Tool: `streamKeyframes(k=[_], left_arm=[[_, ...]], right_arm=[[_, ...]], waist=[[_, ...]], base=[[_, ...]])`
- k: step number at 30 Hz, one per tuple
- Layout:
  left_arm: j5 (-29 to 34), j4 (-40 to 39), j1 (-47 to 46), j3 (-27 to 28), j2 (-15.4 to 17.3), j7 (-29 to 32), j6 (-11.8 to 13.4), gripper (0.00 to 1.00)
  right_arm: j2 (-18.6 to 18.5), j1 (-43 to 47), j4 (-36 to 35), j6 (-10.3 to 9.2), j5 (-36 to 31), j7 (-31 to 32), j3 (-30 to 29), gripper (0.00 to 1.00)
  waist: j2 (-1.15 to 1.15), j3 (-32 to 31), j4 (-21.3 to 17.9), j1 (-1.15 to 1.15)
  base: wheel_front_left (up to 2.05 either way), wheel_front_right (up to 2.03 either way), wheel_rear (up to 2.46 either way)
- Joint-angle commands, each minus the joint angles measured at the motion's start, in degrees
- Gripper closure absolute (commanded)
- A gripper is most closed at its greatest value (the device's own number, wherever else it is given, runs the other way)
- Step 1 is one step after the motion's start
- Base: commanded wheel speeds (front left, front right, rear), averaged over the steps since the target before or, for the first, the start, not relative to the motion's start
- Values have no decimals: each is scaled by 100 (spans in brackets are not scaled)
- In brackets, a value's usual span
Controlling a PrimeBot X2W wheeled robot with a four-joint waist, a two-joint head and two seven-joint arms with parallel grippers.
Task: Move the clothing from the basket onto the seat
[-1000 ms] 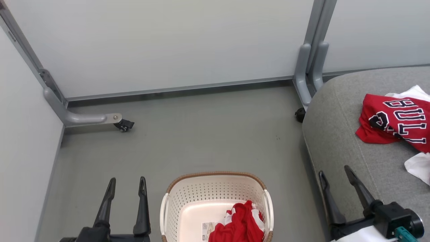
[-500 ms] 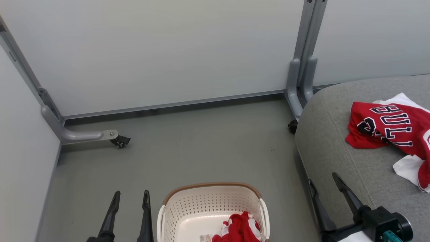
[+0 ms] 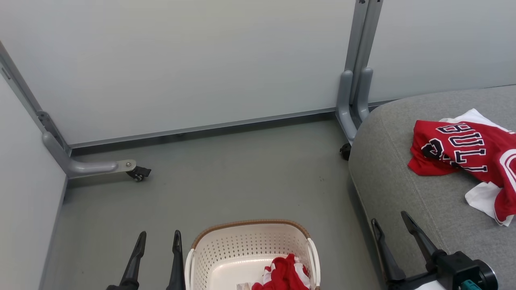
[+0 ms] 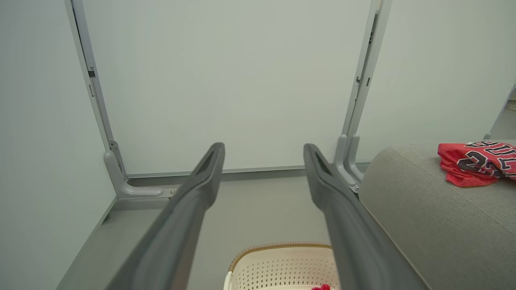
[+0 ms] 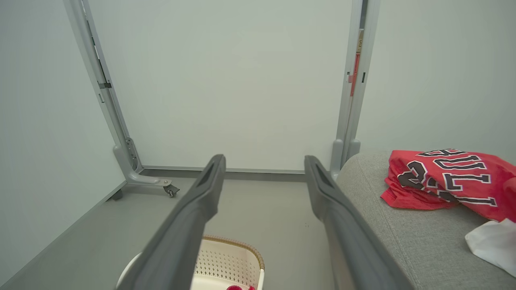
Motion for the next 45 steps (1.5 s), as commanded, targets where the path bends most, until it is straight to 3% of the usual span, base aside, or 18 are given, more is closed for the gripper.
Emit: streamKeyframes(k=[1, 12, 19, 30, 35, 45], left_arm=[[-9, 7, 90, -5, 1, -3, -4, 0], [9, 58, 89, -71, 1, -3, -23, 0], [-35, -32, -149, -175, 2, -3, -17, 0], [225, 63, -1566, -363, 5, -3, -353, 0], [342, 605, -2557, -612, 9, -2, -562, 0], [674, 2937, -4696, -1534, 15, 14, -799, 0]], right_arm=[[-14, 65, 0, -6, 13, -12, -9, 0], [-42, 87, -36, -6, 7, -12, 22, 0], [-111, -166, -109, -6, -19, -11, -6, 0], [-339, -1490, -560, -6, -13, -11, -417, 0], [-516, -2124, -743, -6, -47, -11, -678, 0], [-751, -2892, -1131, -7, -101, -12, -1159, 0]], waist=[[0, -6, -11, 0], [0, 114, -79, 0], [0, 591, -160, 0], [0, 2733, -196, 0], [0, 3664, -140, 0], [0, 5028, -90, 0]], base=[[0, 0, 0], [0, 0, 0], [0, 0, 0], [0, 0, 0], [0, 0, 0], [0, 0, 0]])
